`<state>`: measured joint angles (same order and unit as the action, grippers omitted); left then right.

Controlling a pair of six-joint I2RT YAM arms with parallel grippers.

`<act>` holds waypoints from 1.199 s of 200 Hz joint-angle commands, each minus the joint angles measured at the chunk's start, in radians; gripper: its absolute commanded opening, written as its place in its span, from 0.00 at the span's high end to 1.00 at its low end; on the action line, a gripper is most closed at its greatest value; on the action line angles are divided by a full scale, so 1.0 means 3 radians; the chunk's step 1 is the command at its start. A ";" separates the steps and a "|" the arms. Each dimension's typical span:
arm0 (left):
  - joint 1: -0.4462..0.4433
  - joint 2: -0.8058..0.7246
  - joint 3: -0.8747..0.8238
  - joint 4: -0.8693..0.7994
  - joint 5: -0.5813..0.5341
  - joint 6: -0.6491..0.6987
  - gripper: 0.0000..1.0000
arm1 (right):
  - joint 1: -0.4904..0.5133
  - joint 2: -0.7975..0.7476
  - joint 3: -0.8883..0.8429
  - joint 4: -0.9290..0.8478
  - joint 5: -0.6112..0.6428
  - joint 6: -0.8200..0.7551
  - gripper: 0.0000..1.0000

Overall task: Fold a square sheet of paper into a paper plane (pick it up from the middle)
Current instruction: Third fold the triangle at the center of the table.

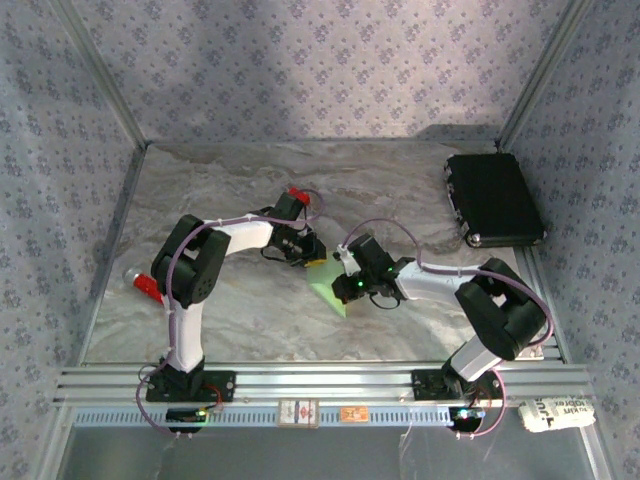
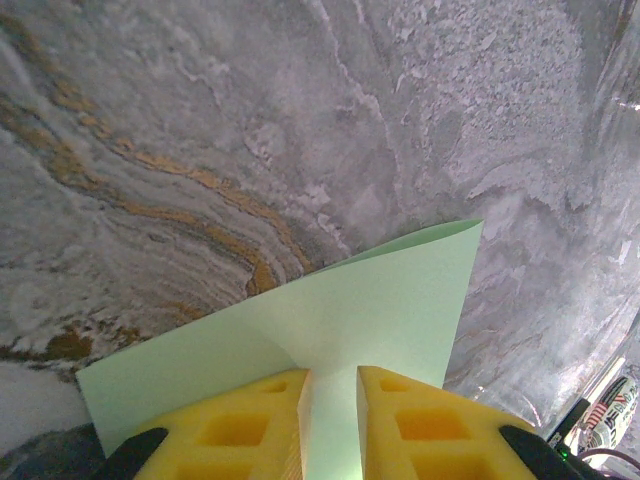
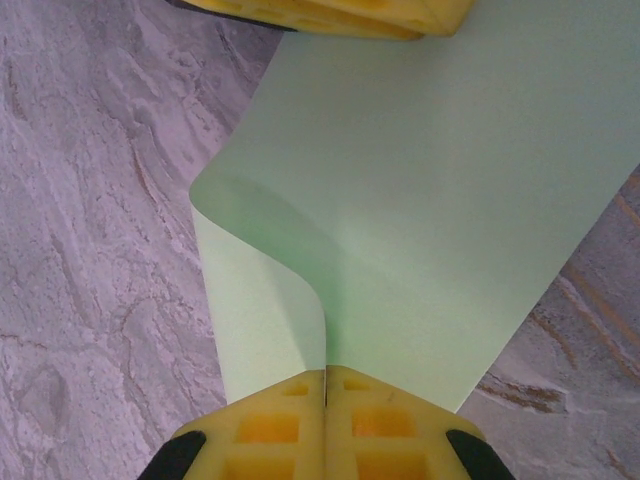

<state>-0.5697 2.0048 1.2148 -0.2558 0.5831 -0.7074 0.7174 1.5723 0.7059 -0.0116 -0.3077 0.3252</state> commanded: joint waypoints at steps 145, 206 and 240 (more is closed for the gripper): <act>-0.0012 0.0062 -0.0025 -0.0134 -0.0043 0.0002 0.80 | -0.0014 -0.0038 -0.0052 -0.0031 0.0141 0.0008 0.97; -0.0015 0.0062 -0.0041 -0.0124 -0.0041 -0.0004 0.80 | -0.0014 0.0047 -0.0061 0.0038 0.0094 0.0026 0.97; -0.0017 0.0057 -0.0041 -0.0121 -0.0039 -0.0008 0.80 | -0.0011 0.0107 -0.0037 0.0039 0.0081 0.0026 0.97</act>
<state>-0.5697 2.0048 1.2148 -0.2554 0.5831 -0.7074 0.7174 1.5852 0.6964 -0.0036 -0.2832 0.3256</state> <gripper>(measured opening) 0.200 0.052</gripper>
